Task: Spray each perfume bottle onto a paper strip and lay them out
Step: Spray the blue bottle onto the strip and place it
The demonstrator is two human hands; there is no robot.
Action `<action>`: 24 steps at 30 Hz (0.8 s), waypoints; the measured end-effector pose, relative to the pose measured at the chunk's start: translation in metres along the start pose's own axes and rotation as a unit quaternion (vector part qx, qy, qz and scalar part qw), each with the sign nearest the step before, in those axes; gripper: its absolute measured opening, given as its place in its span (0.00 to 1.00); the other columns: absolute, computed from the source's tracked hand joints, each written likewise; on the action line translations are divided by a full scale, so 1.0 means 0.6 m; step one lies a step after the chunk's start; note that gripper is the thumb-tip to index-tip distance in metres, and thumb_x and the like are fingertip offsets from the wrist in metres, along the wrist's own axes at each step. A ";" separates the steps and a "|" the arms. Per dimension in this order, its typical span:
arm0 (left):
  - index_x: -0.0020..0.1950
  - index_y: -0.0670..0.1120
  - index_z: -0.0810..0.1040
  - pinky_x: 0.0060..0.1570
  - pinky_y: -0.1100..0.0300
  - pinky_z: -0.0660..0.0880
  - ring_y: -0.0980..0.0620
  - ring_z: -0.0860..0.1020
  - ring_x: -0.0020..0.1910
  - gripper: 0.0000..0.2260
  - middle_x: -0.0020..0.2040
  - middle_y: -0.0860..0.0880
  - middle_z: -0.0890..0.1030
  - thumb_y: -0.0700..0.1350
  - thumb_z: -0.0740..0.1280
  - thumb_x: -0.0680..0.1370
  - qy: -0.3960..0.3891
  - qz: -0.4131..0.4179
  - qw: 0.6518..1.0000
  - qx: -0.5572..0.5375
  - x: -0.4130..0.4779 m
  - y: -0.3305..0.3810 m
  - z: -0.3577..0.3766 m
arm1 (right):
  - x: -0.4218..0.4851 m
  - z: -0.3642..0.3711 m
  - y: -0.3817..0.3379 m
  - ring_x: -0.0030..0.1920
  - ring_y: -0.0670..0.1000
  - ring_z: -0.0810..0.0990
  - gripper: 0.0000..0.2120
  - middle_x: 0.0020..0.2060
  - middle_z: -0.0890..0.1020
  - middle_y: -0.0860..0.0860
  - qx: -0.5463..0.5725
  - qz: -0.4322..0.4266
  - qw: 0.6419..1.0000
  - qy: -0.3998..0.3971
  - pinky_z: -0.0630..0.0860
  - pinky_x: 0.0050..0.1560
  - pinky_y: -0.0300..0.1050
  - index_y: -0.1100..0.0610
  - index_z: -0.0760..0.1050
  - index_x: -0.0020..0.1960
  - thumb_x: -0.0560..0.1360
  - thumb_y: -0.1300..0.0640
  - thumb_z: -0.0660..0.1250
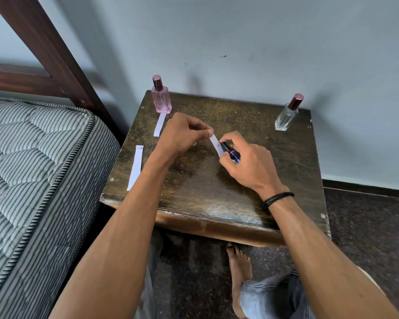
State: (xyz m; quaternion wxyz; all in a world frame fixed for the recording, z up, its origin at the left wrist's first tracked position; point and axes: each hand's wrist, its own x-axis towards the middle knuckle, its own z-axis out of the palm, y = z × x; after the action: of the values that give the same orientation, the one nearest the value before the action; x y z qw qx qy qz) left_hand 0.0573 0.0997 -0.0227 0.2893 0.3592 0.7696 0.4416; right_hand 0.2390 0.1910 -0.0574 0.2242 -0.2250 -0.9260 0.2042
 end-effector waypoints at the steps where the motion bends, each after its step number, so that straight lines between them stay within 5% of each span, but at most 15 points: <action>1: 0.48 0.47 0.88 0.47 0.56 0.81 0.54 0.85 0.43 0.05 0.43 0.52 0.87 0.44 0.77 0.73 -0.002 -0.002 1.000 0.000 0.000 0.000 0.000 | 0.000 0.000 0.000 0.26 0.50 0.74 0.13 0.30 0.78 0.46 -0.001 0.001 1.000 0.000 0.74 0.27 0.48 0.49 0.72 0.60 0.78 0.47 0.60; 11: 0.46 0.46 0.88 0.51 0.50 0.82 0.52 0.84 0.43 0.03 0.40 0.51 0.87 0.43 0.77 0.73 0.017 -0.008 1.000 -0.021 -0.002 0.002 -0.002 | 0.000 0.002 0.002 0.25 0.49 0.72 0.09 0.27 0.77 0.46 -0.027 0.009 1.000 -0.011 0.65 0.26 0.41 0.50 0.74 0.59 0.79 0.51 0.65; 17: 0.49 0.40 0.87 0.37 0.72 0.74 0.63 0.82 0.35 0.06 0.39 0.52 0.86 0.40 0.76 0.74 0.021 -0.012 0.998 -0.055 -0.007 0.011 0.000 | 0.000 0.004 0.002 0.24 0.49 0.72 0.09 0.27 0.75 0.45 -0.029 0.008 1.000 -0.003 0.66 0.25 0.42 0.50 0.74 0.59 0.79 0.51 0.66; 24: 0.47 0.44 0.88 0.52 0.57 0.79 0.56 0.84 0.42 0.04 0.41 0.51 0.87 0.41 0.76 0.73 0.018 -0.025 0.998 -0.047 -0.003 0.007 -0.002 | 0.000 0.002 0.001 0.25 0.50 0.73 0.09 0.27 0.75 0.45 -0.022 0.004 1.000 0.010 0.68 0.25 0.44 0.50 0.74 0.58 0.79 0.50 0.64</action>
State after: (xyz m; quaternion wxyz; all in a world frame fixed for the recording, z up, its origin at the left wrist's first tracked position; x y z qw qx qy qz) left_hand 0.0589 0.0990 -0.0182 0.3031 0.3180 0.7614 0.4767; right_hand 0.2384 0.1914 -0.0589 0.2279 -0.2356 -0.9270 0.1823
